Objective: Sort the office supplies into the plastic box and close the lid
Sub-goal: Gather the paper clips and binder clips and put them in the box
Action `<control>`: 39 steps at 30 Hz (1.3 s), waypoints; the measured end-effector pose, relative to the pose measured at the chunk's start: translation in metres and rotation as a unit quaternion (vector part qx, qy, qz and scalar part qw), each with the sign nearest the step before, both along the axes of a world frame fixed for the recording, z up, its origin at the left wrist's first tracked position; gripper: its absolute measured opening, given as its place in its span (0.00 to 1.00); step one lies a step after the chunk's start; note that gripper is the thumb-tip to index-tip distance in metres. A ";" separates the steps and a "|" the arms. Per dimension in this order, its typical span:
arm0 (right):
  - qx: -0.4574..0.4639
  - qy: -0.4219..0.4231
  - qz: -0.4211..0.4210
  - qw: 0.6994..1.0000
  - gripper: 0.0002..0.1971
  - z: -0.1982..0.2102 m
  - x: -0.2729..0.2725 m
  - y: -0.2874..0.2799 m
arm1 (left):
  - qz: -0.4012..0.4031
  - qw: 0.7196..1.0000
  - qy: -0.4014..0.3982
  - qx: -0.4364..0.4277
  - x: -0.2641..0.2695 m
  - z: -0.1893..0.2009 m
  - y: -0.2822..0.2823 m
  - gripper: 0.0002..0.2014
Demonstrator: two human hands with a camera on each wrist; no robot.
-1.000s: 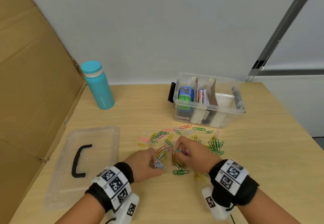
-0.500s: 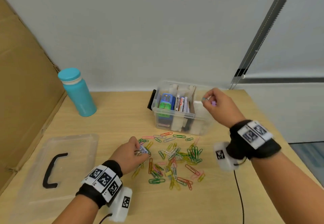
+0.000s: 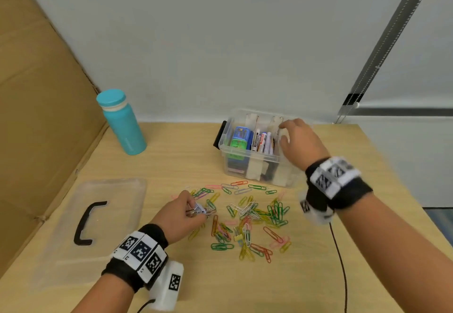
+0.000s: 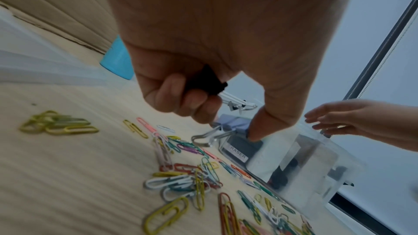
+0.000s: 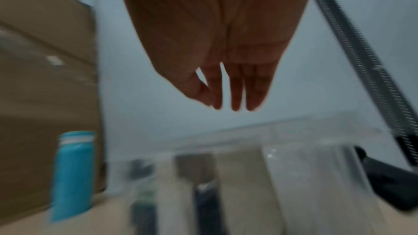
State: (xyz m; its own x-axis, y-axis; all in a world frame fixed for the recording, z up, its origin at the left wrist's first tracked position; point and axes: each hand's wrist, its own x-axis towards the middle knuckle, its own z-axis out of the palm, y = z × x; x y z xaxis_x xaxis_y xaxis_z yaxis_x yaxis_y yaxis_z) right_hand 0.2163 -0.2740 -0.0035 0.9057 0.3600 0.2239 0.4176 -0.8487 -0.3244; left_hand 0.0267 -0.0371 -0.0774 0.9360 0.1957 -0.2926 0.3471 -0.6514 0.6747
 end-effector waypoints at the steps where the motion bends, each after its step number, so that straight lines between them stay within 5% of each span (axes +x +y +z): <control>1: 0.027 -0.054 0.050 0.997 0.14 -0.006 -0.025 0.003 | 0.002 1.000 -0.003 -0.002 0.000 0.000 0.001 0.14; 4: -0.013 0.017 0.243 0.970 0.09 -0.035 -0.094 0.009 | 0.006 1.000 -0.007 -0.004 -0.001 0.000 0.002 0.14; 7: -0.125 0.139 0.317 0.930 0.09 -0.076 -0.121 0.013 | 0.002 1.000 0.000 -0.002 0.000 -0.002 0.002 0.13; 12: -0.171 0.175 0.290 0.925 0.11 -0.100 -0.125 0.025 | -0.011 1.000 -0.004 -0.006 0.000 -0.003 0.000 0.13; 22: -0.119 0.231 0.244 0.934 0.10 -0.104 -0.124 -0.001 | -0.039 0.995 -0.079 -0.039 0.013 0.013 -0.008 0.12; 27: 0.034 0.267 0.222 0.937 0.07 -0.056 -0.117 -0.024 | -0.083 0.988 -0.125 -0.044 0.033 0.042 -0.029 0.12; 33: 0.144 0.137 0.125 0.972 0.06 0.031 -0.038 -0.053 | -0.128 0.977 -0.168 0.003 0.100 0.108 -0.076 0.12; 39: 0.107 0.097 0.009 0.989 0.08 0.018 0.053 -0.047 | -0.157 0.966 -0.134 0.159 0.210 0.130 -0.135 0.23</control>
